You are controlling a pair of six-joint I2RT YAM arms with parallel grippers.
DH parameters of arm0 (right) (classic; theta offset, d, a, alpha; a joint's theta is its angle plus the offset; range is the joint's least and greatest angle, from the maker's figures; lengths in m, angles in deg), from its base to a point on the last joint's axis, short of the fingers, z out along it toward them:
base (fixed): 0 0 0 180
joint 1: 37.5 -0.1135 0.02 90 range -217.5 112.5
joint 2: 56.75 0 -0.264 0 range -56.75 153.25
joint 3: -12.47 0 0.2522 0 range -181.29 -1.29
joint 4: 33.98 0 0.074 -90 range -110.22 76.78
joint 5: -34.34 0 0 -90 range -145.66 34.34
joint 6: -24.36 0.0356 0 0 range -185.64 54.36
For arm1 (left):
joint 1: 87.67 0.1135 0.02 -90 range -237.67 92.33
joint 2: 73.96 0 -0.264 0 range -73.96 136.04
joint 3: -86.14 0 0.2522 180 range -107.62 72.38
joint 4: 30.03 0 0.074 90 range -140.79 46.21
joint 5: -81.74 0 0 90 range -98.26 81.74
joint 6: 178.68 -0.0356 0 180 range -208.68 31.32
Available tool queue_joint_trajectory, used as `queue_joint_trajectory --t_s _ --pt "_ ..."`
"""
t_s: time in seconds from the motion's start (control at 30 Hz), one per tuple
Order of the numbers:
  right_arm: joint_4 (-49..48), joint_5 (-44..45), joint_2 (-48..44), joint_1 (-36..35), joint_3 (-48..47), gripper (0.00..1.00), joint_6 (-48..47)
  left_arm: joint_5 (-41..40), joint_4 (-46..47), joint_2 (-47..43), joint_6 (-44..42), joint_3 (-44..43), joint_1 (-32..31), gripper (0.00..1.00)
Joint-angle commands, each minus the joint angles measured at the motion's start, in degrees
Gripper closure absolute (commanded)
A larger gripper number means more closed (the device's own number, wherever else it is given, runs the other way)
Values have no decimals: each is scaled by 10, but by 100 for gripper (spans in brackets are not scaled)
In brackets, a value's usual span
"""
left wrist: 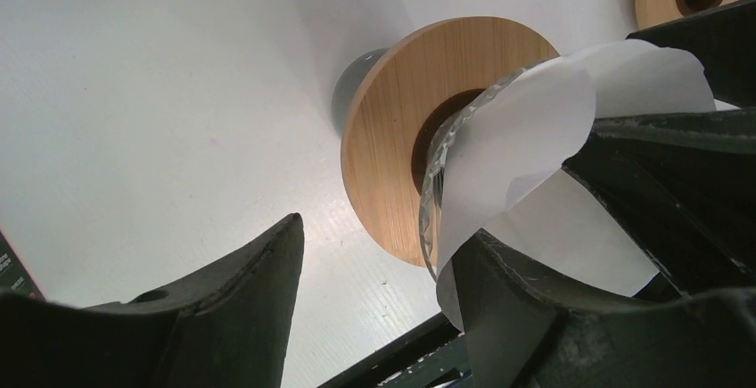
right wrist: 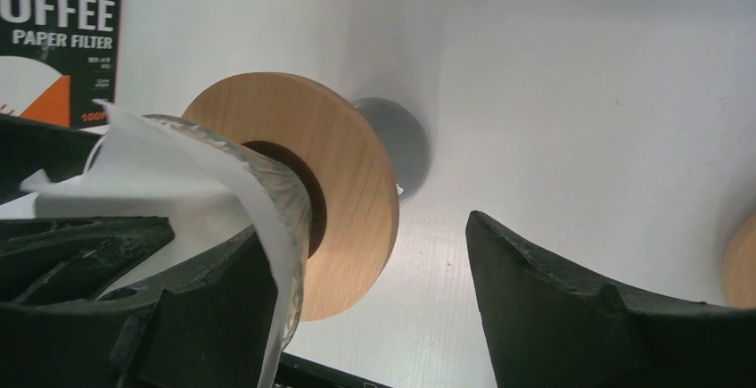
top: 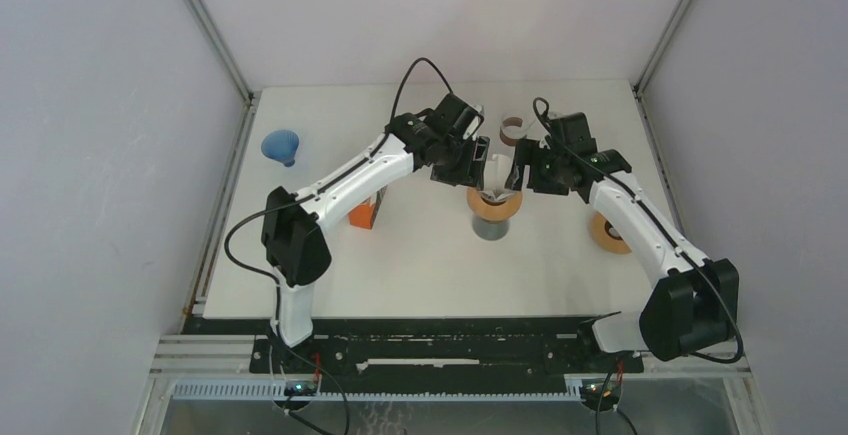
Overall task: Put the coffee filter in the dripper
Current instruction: Adjust the coffee filter in the coffee dripper.
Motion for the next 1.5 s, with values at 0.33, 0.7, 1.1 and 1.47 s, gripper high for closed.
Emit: queue_joint_trajectory --t_s 0.33,0.7,1.1,1.47 --pt "-44 -61 9 -11 -4 15 -11 -2 -2 -23 -7 -13 3 34" --pt "-15 44 35 -12 -4 15 -10 -9 -5 -29 -7 -12 3 35" --pt "-24 -1 16 -15 -6 14 -11 9 7 -45 6 -11 2 31" --pt "-16 -28 -17 -16 -21 13 -10 39 44 -69 26 2 3 28"
